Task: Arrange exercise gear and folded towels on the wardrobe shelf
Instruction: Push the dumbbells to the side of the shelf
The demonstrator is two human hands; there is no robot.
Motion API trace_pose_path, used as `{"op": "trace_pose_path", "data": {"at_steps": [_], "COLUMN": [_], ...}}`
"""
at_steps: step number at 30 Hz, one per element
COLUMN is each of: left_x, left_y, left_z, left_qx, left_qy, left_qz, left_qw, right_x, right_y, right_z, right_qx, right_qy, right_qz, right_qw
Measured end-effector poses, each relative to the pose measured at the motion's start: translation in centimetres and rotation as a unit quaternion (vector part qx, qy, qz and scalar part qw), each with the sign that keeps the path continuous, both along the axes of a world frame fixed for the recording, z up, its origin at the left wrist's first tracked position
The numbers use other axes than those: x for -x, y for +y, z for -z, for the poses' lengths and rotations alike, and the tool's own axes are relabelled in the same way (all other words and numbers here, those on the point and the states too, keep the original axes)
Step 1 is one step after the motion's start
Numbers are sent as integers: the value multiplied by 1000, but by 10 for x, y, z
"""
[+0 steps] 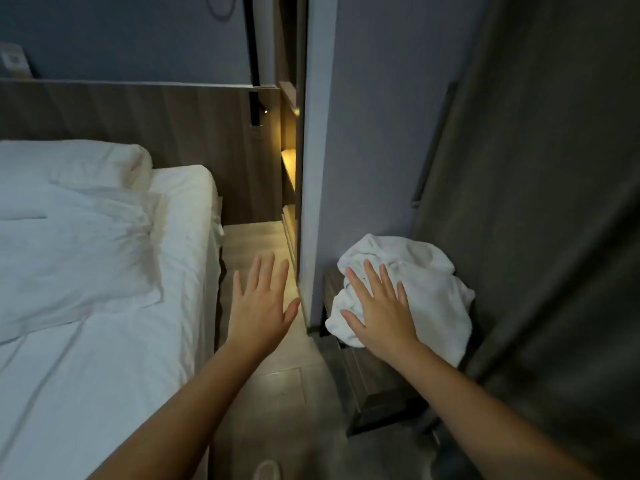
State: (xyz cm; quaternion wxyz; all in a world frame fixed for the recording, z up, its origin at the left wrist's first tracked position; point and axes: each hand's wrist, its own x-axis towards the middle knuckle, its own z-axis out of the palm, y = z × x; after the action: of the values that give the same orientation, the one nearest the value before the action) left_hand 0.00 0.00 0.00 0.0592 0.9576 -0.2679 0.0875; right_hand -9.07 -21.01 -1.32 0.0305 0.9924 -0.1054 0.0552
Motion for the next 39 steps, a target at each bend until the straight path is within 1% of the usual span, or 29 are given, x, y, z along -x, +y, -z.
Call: {"op": "trace_pose_path", "data": {"at_steps": [3, 5, 10, 13, 18, 25, 29, 34, 39], "left_x": [-53, -95, -184, -223, -270, -351, -421, -502, -565], "left_y": [-4, -6, -9, -12, -17, -27, -46, -71, -92], "left_z": [0, -1, -1, 2, 11, 44, 64, 75, 83], "left_qx": [-18, -22, -51, -50, -64, -59, -55, -54, -73], "left_qy": [-8, -10, -2, 8, 21, 38, 45, 61, 90], "left_qz": [0, 8, 28, 37, 38, 18, 2, -3, -19], "left_qw": [1000, 1000, 998, 998, 997, 997, 997, 997, 993], "right_x": [-55, -94, -178, -210, -252, -347, -422, -509, -578], "right_y": [-4, -6, -6, -5, -6, -16, -31, -54, -74], "right_z": [6, 6, 2, 3, 22, 52, 70, 79, 82], "right_qx": [7, -5, -9, -8, -20, -53, -72, -83, -72], "right_qy": [-12, -17, -10, -3, 7, 37, 47, 57, 93], "right_qz": [12, 21, 36, 46, 46, 1, -29, -26, -34], "right_qw": [1000, 1000, 999, 999, 999, 998, 996, 995, 992]}}
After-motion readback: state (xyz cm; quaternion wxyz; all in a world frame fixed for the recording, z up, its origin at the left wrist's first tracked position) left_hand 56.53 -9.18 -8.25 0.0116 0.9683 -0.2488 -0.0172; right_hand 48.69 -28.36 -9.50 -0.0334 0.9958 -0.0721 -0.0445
